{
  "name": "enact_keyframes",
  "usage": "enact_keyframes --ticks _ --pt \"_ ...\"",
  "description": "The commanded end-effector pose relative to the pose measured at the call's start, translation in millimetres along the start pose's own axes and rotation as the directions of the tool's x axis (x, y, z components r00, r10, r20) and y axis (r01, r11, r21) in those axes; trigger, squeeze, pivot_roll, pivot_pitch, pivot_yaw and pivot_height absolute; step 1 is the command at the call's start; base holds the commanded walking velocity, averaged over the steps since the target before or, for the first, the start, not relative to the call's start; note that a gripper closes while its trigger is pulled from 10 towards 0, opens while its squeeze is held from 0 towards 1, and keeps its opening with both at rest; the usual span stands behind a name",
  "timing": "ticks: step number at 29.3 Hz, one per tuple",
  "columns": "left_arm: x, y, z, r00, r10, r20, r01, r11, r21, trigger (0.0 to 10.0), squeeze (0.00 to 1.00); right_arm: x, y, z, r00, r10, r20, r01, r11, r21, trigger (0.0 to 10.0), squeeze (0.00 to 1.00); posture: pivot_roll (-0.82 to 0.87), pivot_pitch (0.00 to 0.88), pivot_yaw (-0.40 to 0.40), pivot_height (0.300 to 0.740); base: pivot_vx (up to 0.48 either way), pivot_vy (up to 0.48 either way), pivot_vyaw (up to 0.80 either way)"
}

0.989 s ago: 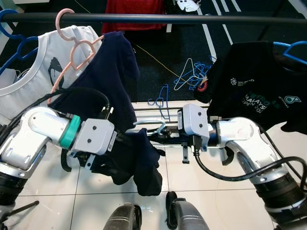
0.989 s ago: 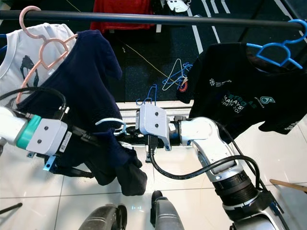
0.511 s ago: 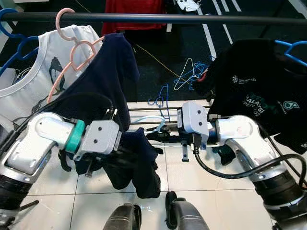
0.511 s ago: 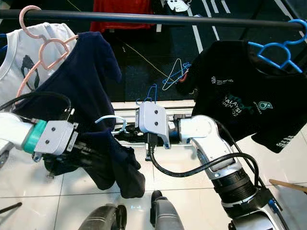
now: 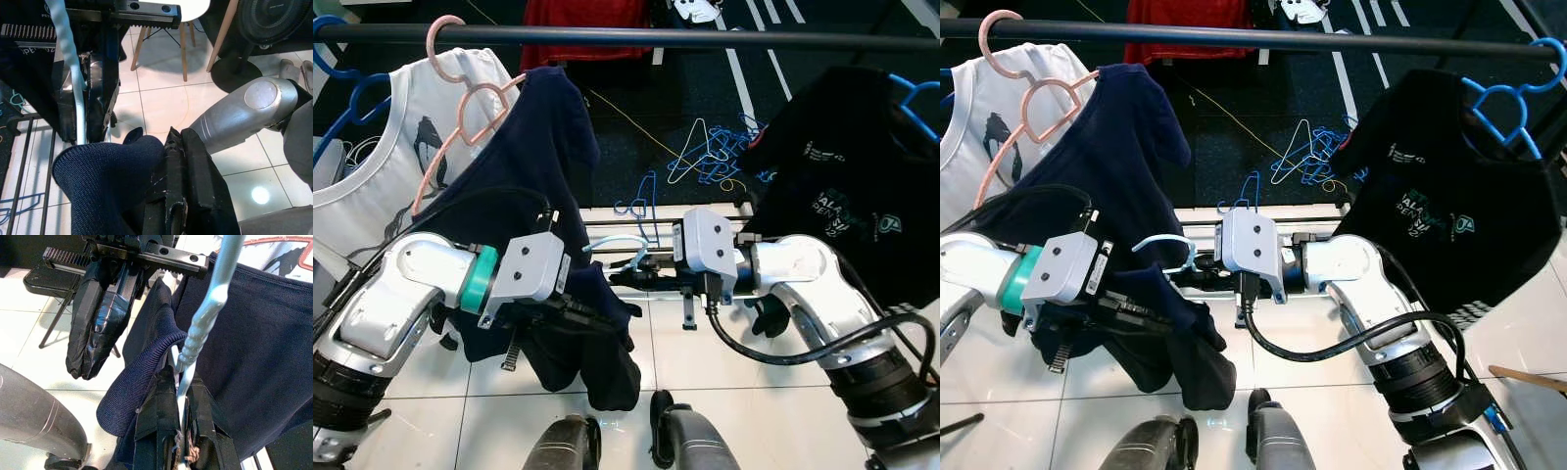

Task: Hang hanger

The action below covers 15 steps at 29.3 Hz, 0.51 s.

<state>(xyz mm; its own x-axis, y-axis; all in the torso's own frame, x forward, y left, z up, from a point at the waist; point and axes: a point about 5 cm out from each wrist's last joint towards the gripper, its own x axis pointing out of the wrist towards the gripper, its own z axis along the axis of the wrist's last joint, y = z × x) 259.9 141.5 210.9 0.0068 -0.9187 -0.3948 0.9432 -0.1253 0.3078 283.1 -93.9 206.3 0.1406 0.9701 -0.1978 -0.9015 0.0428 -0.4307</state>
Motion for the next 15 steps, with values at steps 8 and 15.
enact_keyframes --ticks 8,15 --pt "-26.6 0.6 19 1.000 0.030 -0.004 -0.030 0.998 0.056 10.0 1.00 0.5 0.3 2 1.000 0.015 0.007 -0.014 1.000 -0.026 10.0 0.00 -0.02 0.169 0.066 0.740 0.000 0.000 0.00" --pt "-43.1 3.1 33 0.999 0.038 -0.017 -0.037 0.996 0.085 10.0 1.00 1.1 1.3 1 1.000 0.019 0.007 -0.019 1.000 -0.024 10.0 0.00 0.00 0.168 0.069 0.740 0.000 0.000 0.00"
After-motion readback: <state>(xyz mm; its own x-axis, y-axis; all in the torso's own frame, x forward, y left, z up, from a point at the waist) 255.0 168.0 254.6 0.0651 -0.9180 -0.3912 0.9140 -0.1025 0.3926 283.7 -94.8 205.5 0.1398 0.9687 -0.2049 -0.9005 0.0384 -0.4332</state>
